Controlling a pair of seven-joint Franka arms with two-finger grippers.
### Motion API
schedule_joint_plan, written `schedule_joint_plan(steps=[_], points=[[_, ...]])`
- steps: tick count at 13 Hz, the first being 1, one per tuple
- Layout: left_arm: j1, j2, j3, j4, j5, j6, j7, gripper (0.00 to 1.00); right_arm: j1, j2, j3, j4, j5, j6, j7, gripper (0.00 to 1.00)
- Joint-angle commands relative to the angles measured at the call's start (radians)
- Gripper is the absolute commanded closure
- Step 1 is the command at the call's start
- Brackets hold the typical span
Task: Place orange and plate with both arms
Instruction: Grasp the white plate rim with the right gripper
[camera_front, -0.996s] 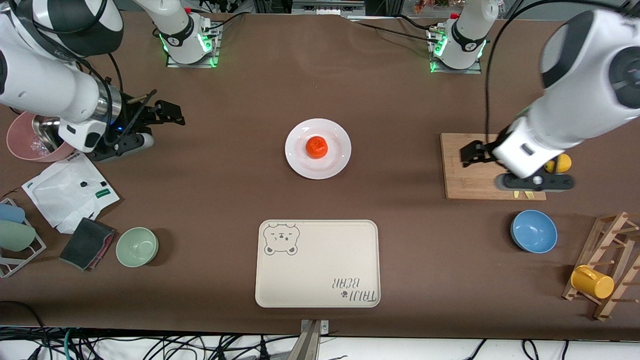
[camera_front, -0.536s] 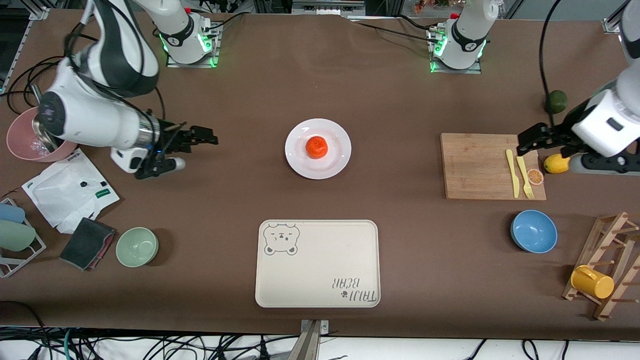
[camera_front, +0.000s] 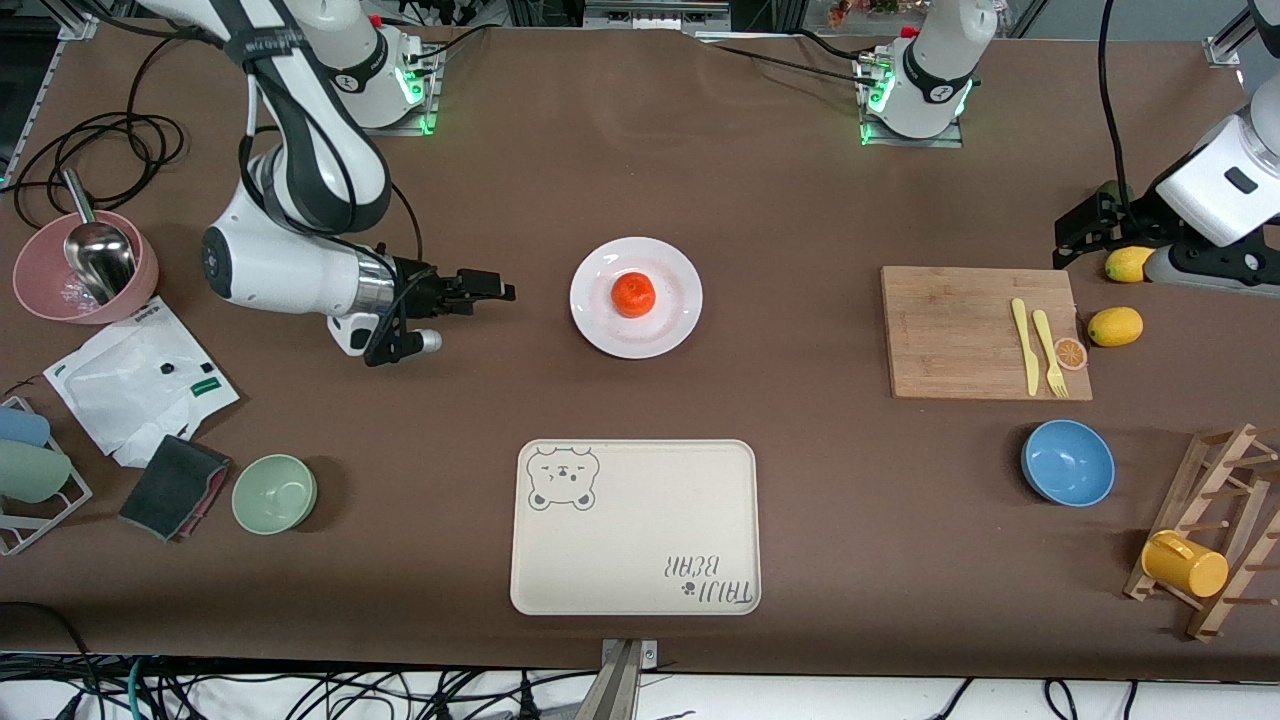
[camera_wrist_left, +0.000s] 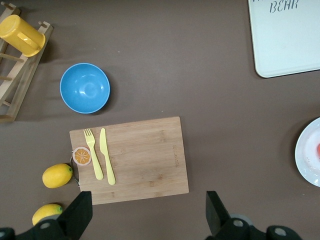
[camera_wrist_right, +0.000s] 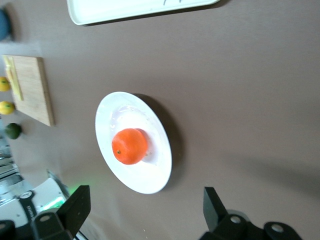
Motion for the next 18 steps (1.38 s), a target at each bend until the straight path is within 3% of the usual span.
schedule_joint_plan(steps=[1, 5, 8, 14, 18], points=[[-0.005, -0.028, 0.021, -0.038, -0.024, 0.021, 0.045, 0.00, -0.006, 0.024, 0.017, -0.053, 0.085, 0.056, -0.128, 0.00], [-0.007, -0.012, 0.023, -0.018, -0.023, 0.021, 0.044, 0.00, -0.004, 0.066, 0.083, -0.125, 0.229, 0.153, -0.252, 0.00], [-0.005, -0.012, 0.023, -0.018, -0.024, 0.017, 0.041, 0.00, -0.003, 0.102, 0.154, -0.168, 0.391, 0.271, -0.382, 0.00], [-0.009, -0.011, 0.021, -0.015, -0.023, 0.000, 0.038, 0.00, 0.002, 0.166, 0.189, -0.168, 0.435, 0.362, -0.415, 0.00], [-0.012, -0.012, 0.021, -0.015, -0.023, 0.000, 0.041, 0.00, 0.053, 0.209, 0.192, -0.159, 0.553, 0.415, -0.493, 0.01]])
